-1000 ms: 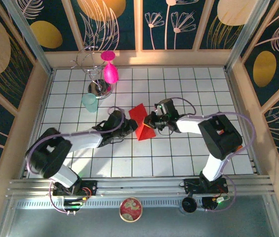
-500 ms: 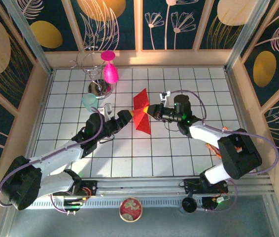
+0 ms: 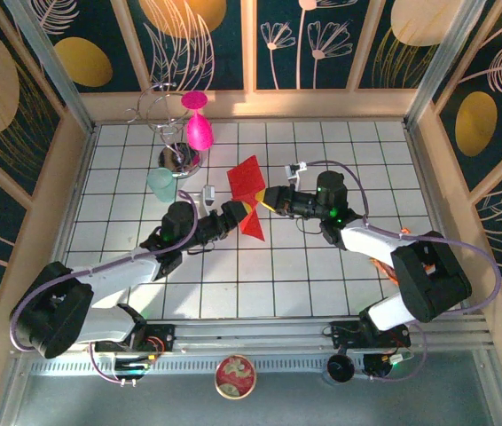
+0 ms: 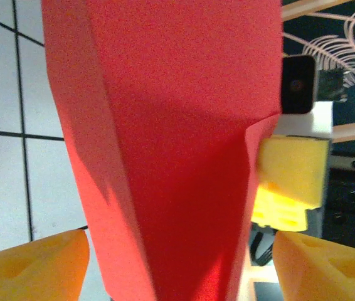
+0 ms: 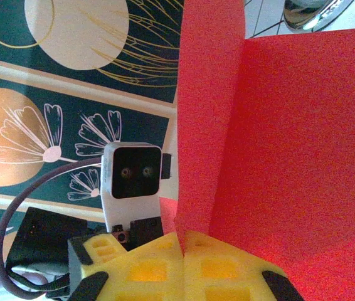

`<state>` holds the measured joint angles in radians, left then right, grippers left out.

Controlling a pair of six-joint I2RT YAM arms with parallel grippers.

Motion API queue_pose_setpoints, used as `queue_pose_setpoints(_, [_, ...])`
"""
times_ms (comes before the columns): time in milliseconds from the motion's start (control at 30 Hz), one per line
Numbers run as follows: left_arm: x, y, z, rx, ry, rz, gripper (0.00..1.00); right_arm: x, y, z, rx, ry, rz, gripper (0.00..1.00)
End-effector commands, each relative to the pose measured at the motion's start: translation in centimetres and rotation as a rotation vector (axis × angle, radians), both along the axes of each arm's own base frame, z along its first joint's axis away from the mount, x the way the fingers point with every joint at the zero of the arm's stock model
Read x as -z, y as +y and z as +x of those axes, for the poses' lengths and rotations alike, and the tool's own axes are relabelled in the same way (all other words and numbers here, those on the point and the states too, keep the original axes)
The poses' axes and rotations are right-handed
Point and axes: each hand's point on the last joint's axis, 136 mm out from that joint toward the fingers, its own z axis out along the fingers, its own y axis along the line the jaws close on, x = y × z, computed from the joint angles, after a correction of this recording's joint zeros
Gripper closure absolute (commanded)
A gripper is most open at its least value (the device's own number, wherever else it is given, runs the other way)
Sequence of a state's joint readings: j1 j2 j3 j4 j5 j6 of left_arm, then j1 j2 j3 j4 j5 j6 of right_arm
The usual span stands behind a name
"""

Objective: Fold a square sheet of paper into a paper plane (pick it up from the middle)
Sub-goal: Turn over the paper at the center of the table.

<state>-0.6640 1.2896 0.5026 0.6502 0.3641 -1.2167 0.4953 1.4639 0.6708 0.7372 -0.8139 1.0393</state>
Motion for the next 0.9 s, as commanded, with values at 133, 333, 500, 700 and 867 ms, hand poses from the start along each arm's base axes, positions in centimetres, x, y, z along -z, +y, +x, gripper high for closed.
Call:
queue_pose_setpoints(133, [-3.3,-0.6,-0.3,0.036,-0.085,-0.091,0.41,-0.2,-0.1,-0.6,-0.017,-0.012,0.016,0.98])
queue_pose_setpoints(333, [-3.3,-0.5,-0.4,0.035,-0.089,-0.092,0.55,0.1,-0.2,-0.5,-0.014,-0.004,0.01,0.97])
queue_pose_setpoints(500, [-3.1,-0.5,-0.4,0.037,-0.104,-0.083,0.65,0.3,-0.4,-0.3,-0.009,-0.004,-0.004,0.95])
queue_pose_setpoints(700, [-2.3,-0.6,-0.2,0.038,-0.092,-0.054,0.75,0.6,-0.7,-0.1,0.006,0.001,-0.023,0.88])
queue_pose_setpoints(867, [-1.6,-0.6,0.0,0.025,-0.071,-0.042,0.81,0.9,-1.3,0.2,0.032,0.005,-0.047,0.85])
